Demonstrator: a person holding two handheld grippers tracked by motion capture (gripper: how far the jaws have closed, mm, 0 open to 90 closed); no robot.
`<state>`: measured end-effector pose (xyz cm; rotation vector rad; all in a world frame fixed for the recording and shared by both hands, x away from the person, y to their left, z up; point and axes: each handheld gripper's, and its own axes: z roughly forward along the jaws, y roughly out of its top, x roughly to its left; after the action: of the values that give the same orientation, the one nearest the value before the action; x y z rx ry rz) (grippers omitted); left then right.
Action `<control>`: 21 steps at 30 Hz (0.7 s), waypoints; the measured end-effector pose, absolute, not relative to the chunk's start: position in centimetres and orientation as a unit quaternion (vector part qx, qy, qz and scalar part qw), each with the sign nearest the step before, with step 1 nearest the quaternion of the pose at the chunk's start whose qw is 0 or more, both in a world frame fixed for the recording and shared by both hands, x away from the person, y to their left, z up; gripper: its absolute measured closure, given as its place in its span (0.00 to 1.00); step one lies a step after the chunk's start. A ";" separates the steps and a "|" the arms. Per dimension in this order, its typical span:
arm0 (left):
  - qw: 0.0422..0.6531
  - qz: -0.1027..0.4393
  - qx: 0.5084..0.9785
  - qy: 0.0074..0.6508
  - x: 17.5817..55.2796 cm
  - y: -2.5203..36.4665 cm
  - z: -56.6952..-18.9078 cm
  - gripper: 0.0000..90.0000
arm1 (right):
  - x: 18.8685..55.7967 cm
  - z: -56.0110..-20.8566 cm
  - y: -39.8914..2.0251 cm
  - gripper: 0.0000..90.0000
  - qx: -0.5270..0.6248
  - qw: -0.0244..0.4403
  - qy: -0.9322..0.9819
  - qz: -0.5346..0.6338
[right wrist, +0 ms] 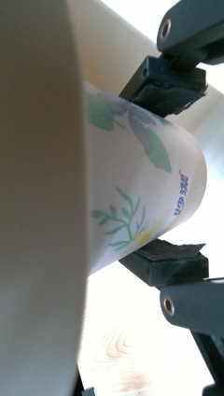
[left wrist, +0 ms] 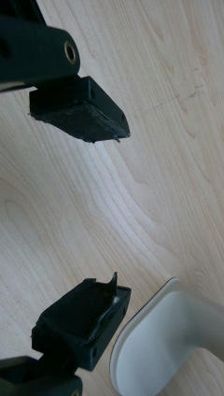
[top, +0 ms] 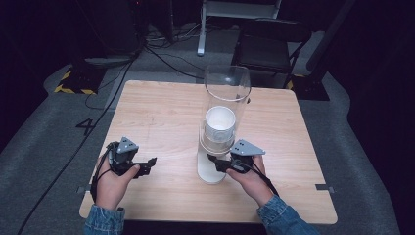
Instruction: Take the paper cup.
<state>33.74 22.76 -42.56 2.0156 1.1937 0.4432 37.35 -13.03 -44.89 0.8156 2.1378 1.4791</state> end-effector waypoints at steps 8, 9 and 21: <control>0.371 0.175 0.785 0.465 33.8 22.8 -42.5 0.24 | 37.3 -45.6 -12.7 0.39 0.311 0.158 0.768 0.537; 0.371 0.174 0.785 0.465 33.8 22.8 -42.5 0.24 | 37.3 -45.6 -12.8 0.39 0.312 0.159 0.769 0.534; 0.371 0.172 0.787 0.461 34.0 22.5 -42.5 0.23 | 37.2 -46.8 -12.9 0.39 0.311 0.173 0.776 0.521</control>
<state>34.01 22.52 -42.52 2.0188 1.1828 0.4422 37.16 -12.86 -46.79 0.8832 2.2017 1.4766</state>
